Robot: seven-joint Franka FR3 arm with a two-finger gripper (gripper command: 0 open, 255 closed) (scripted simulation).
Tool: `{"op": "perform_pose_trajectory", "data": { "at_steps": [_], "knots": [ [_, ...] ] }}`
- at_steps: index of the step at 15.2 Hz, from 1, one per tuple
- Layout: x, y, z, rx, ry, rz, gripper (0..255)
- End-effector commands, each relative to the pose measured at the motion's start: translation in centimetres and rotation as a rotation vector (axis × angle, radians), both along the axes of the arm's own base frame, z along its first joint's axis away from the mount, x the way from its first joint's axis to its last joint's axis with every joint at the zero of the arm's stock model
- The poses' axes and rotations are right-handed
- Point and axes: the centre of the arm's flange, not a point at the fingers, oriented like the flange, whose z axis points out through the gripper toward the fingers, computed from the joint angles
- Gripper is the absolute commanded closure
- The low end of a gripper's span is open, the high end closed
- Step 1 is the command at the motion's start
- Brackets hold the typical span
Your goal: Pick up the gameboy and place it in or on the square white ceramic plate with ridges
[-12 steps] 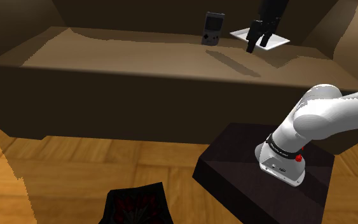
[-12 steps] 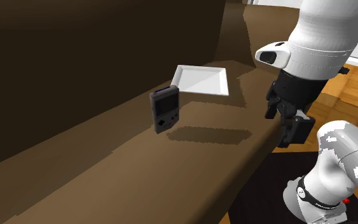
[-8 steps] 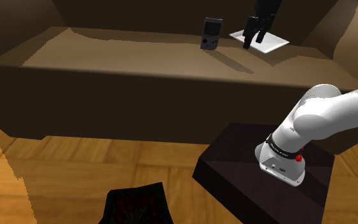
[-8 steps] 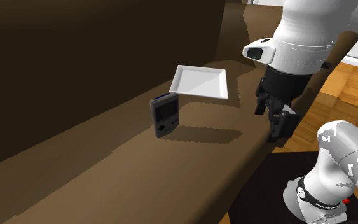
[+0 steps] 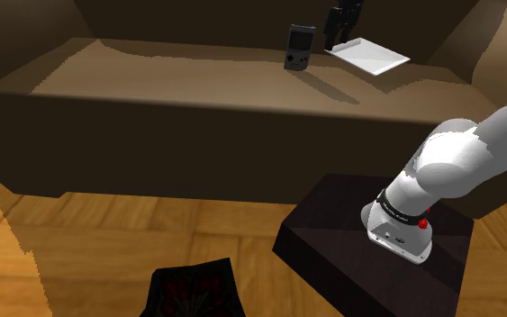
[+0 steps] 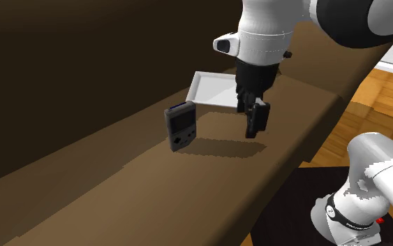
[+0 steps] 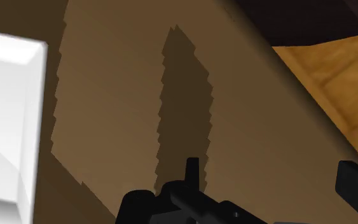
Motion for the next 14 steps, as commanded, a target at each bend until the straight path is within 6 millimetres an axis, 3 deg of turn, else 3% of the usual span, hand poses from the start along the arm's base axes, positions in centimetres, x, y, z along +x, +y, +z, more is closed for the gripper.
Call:
{"op": "perform_pose_trajectory", "data": {
  "at_steps": [1, 14],
  "knots": [
    [2.4, -0.9, 0.2, -0.002, -0.005, 0.031, 0],
    [18.3, -5.4, 2.1, -0.008, -0.035, 0.222, 0]
  ]
}}
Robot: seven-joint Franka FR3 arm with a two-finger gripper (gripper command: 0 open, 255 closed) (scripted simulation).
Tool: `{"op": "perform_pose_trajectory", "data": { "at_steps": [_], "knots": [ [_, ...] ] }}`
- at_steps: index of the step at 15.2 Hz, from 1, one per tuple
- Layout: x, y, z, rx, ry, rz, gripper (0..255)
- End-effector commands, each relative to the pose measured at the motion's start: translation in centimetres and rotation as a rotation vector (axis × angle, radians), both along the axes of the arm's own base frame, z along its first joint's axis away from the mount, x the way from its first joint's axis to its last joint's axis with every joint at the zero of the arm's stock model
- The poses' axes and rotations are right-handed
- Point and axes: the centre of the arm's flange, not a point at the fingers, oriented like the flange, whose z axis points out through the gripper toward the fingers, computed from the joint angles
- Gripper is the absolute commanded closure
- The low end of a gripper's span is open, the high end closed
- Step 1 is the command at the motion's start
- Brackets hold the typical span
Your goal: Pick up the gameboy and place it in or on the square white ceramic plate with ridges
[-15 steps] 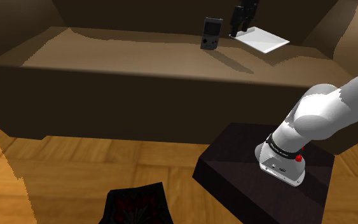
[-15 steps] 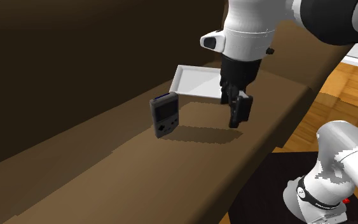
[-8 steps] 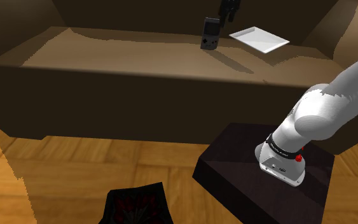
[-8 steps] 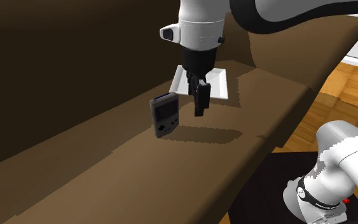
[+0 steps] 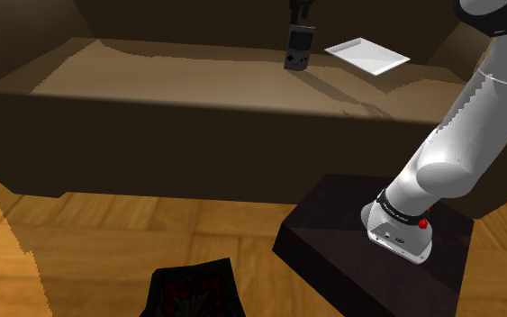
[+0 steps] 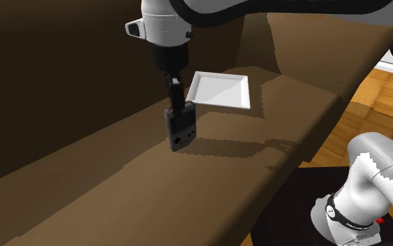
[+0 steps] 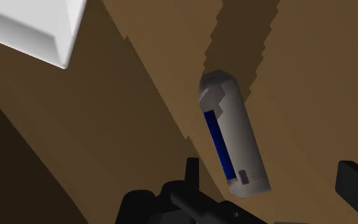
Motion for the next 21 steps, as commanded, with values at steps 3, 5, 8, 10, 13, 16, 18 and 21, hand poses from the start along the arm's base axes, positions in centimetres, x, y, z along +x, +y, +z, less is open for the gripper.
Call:
{"op": "perform_pose_trajectory", "data": {
  "at_steps": [3, 5, 8, 10, 13, 16, 18, 21],
  "knots": [
    [2.0, -0.3, -0.6, -0.001, -0.003, 0.024, 0],
    [2.0, -0.3, -1.7, -0.001, -0.003, 0.024, 0],
    [2.1, -0.4, -3.3, -0.001, -0.003, 0.024, 0],
    [2.1, -0.4, -3.6, -0.001, -0.003, 0.024, 0],
    [2.1, -0.4, -3.6, -0.001, -0.003, 0.024, 0],
    [2.1, -0.4, -3.6, -0.001, -0.003, 0.024, 0],
    [2.1, -0.4, -3.6, -0.001, -0.003, 0.024, 255],
    [2.1, -0.4, -3.6, -0.001, -0.003, 0.024, 255]
  ]
}}
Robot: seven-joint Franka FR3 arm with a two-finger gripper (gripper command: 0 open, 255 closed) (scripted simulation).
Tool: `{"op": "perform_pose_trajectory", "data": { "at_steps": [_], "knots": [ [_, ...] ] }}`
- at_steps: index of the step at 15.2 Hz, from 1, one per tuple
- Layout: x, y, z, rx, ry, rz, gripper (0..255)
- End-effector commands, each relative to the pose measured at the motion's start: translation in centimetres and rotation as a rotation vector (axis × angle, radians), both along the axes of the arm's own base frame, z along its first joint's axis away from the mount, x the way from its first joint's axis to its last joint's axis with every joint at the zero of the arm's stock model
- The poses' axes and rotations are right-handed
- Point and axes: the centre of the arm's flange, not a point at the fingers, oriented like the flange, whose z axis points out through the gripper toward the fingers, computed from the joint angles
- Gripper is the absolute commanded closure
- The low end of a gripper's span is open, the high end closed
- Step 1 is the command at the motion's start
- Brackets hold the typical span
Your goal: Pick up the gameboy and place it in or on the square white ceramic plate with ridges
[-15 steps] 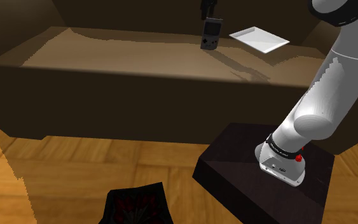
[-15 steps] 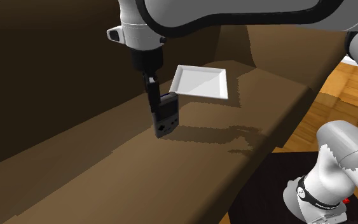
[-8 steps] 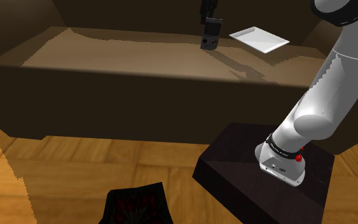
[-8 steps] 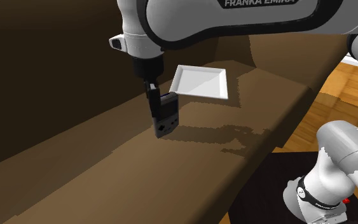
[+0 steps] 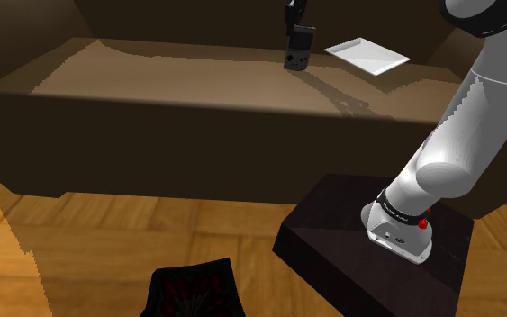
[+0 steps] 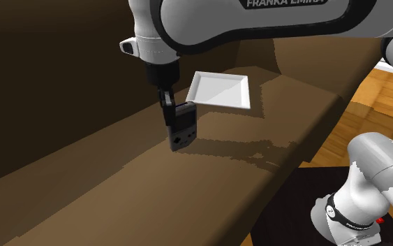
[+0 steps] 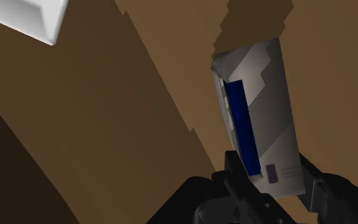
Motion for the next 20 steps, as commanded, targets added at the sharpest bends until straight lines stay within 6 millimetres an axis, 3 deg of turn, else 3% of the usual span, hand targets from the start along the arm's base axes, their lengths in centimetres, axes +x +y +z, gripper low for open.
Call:
{"op": "perform_pose_trajectory", "data": {
  "at_steps": [1, 5, 20],
  "knots": [
    [0.0, 0.0, -0.1, 0.000, 0.002, 0.000, 255],
    [0.0, 0.0, -0.1, 0.000, 0.002, 0.000, 255],
    [0.0, 0.0, 7.9, 0.000, 0.002, 0.000, 255]
  ]
}}
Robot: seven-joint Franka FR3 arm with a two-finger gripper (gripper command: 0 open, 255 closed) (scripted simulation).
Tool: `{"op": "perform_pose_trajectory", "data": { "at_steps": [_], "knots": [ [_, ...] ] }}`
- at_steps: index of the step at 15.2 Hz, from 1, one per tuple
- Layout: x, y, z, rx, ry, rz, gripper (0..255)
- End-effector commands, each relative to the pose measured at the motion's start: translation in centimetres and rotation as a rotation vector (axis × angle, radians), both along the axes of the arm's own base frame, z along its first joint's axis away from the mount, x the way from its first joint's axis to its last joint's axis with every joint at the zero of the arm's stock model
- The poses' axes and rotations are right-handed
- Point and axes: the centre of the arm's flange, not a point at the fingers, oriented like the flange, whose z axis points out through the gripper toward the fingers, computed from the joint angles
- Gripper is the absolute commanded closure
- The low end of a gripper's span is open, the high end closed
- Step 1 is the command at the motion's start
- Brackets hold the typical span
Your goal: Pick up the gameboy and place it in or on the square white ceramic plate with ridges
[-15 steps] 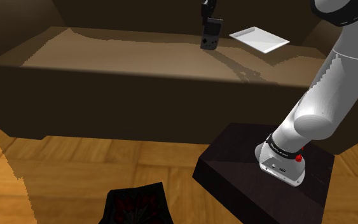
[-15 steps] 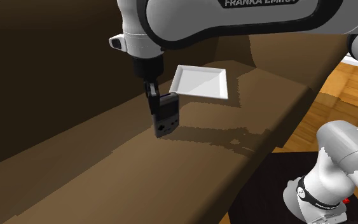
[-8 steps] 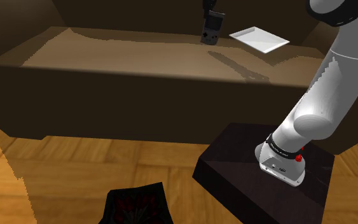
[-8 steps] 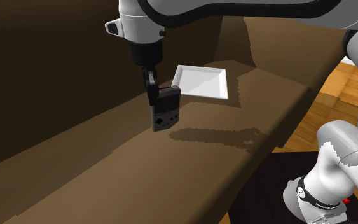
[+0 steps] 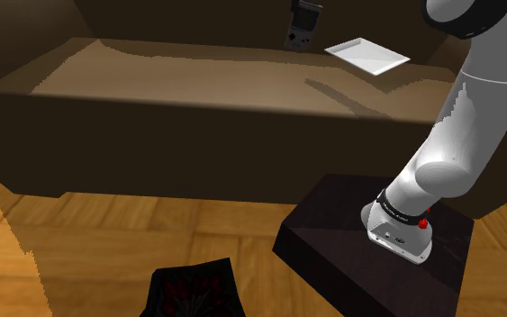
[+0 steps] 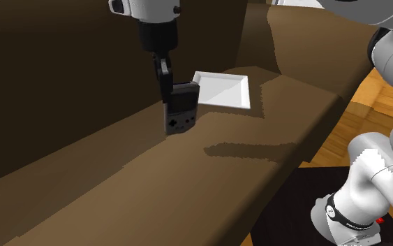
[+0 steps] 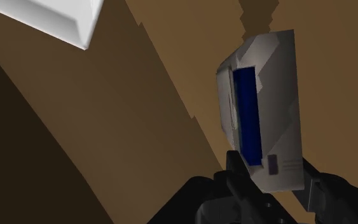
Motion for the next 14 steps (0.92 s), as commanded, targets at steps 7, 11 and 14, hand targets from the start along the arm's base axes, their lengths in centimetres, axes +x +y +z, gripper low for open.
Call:
{"op": "perform_pose_trajectory", "data": {
  "at_steps": [7, 11, 14],
  "knots": [
    [-2.3, -4.7, 2.2, 0.000, 0.000, 0.000, 255],
    [-4.8, -9.4, 2.8, 0.000, 0.000, 0.000, 255],
    [-6.6, -12.9, 3.3, 0.000, 0.000, 0.000, 255]
  ]
}}
